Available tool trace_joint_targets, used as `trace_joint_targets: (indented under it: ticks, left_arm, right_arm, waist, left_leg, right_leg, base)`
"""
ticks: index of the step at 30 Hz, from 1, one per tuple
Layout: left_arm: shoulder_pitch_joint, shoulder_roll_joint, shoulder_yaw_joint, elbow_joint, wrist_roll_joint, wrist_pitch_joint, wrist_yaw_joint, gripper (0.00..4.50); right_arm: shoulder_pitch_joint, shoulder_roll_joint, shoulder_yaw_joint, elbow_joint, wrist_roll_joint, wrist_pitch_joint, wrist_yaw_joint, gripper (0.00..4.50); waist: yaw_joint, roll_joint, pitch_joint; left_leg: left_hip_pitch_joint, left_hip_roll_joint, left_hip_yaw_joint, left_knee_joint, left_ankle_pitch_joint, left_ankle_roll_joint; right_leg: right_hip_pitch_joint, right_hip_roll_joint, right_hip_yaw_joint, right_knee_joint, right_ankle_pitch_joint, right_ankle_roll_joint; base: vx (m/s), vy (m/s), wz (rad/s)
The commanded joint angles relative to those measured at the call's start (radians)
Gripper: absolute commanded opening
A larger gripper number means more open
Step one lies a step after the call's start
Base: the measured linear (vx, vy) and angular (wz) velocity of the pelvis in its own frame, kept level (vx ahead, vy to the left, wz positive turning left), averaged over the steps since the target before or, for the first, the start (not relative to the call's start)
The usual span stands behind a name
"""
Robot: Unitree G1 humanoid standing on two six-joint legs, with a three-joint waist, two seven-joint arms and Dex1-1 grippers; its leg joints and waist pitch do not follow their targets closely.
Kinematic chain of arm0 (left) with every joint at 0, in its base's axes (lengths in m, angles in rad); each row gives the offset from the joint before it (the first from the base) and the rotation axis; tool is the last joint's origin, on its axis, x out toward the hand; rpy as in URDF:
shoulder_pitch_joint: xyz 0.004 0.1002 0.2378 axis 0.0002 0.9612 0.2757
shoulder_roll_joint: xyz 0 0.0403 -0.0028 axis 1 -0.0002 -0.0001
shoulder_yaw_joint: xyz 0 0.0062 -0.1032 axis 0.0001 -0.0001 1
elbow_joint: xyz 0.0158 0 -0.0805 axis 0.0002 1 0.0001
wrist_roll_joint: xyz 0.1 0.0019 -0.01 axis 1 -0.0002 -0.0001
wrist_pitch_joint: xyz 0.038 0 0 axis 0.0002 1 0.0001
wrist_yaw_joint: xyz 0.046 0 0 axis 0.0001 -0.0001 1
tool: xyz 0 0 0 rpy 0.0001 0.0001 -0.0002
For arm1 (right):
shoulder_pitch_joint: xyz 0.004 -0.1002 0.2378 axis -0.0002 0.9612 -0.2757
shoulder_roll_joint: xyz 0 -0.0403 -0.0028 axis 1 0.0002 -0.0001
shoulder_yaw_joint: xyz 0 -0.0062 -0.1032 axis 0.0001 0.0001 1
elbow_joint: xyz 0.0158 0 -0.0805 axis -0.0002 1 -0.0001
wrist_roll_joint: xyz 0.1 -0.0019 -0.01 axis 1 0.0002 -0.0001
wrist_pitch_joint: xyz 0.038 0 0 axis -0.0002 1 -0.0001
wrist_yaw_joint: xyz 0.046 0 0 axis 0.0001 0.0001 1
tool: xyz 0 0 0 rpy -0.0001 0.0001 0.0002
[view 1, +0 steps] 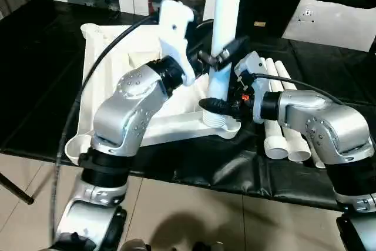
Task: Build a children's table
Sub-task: Insert table leg to table base
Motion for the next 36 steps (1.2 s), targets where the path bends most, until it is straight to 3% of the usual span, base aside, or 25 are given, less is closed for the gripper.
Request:
trace_joint_targets:
  ticks: [1,12,18,25,30,32,35,36]
  left_arm:
    - [0.013,0.015,-0.002,0.009,0.032,-0.012,-0.004,3.66]
    - [0.035,0.039,-0.022,0.003,0.048,-0.073,-0.053,2.61]
    - [0.039,0.032,-0.013,0.011,0.037,-0.075,-0.056,2.28]
    - [0.033,-0.036,0.066,-0.006,-0.08,0.013,-0.01,2.11]
    - [0.026,-0.043,0.089,-0.007,-0.104,0.04,0.008,1.92]
    - [0.024,-0.039,0.094,-0.003,-0.098,0.044,0.013,1.88]
    - [0.02,-0.034,0.111,0.004,-0.093,0.06,0.034,1.88]
    - [0.016,-0.028,0.118,0.007,-0.092,0.067,0.041,1.86]
  right_arm:
    - [-0.002,-0.005,-0.034,-0.011,0.001,-0.024,0.0,1.95]
    - [0.004,0.0,-0.035,-0.014,0.001,-0.025,0.0,1.95]
    - [0.004,0.001,-0.037,-0.013,-0.001,-0.026,0.001,1.95]
    - [0.001,0.004,-0.041,-0.006,-0.005,-0.035,-0.004,1.95]
    - [-0.004,0.022,-0.069,0.005,0.015,-0.034,-0.011,1.95]
    - [-0.01,0.033,-0.091,0.017,0.035,-0.017,-0.017,2.65]
    - [-0.011,0.049,-0.125,0.028,0.053,-0.044,-0.023,2.71]
    - [-0.01,0.054,-0.142,0.026,0.068,-0.039,-0.022,2.99]
  waist:
    - [0.0,-0.001,-0.087]
    - [-0.001,0.002,-0.085]
    - [-0.001,0.004,-0.086]
    - [0.0,0.005,-0.087]
    - [0.0,0.002,-0.086]
    - [0.0,0.002,-0.086]
    - [0.0,0.003,-0.088]
    - [0.0,0.004,-0.088]
  left_leg:
    - [-0.003,0.076,-0.033,-0.06,0.055,0.085]
    - [-0.003,0.078,-0.033,-0.061,0.049,0.079]
    - [-0.002,0.08,-0.034,-0.062,0.051,0.077]
    - [-0.004,0.079,-0.032,-0.06,0.048,0.073]
    - [-0.005,0.076,-0.032,-0.06,0.044,0.082]
    - [-0.003,0.076,-0.032,-0.06,0.044,0.084]
    - [-0.003,0.076,-0.032,-0.059,0.045,0.081]
    - [-0.001,0.077,-0.032,-0.06,0.048,0.08]
  right_leg:
    - [0.076,-0.113,0.078,-0.073,-0.277,-0.012]
    - [0.076,-0.115,0.08,-0.07,-0.26,-0.034]
    - [0.077,-0.115,0.08,-0.067,-0.249,-0.045]
    - [0.079,-0.115,0.079,-0.067,-0.245,-0.061]
    - [0.078,-0.113,0.078,-0.071,-0.263,-0.05]
    - [0.078,-0.114,0.078,-0.073,-0.268,-0.043]
    - [0.077,-0.111,0.078,-0.071,-0.272,-0.034]
    - [0.077,-0.111,0.077,-0.071,-0.268,-0.03]
  base:
    - [0.0,0.0,0.0]
    - [0.0,0.0,0.0]
    - [0.0,0.0,0.0]
    - [0.0,0.0,0.0]
    - [0.0,0.0,0.0]
    - [0.0,0.0,0.0]
    - [0.0,0.0,0.0]
    - [0.0,0.0,0.0]
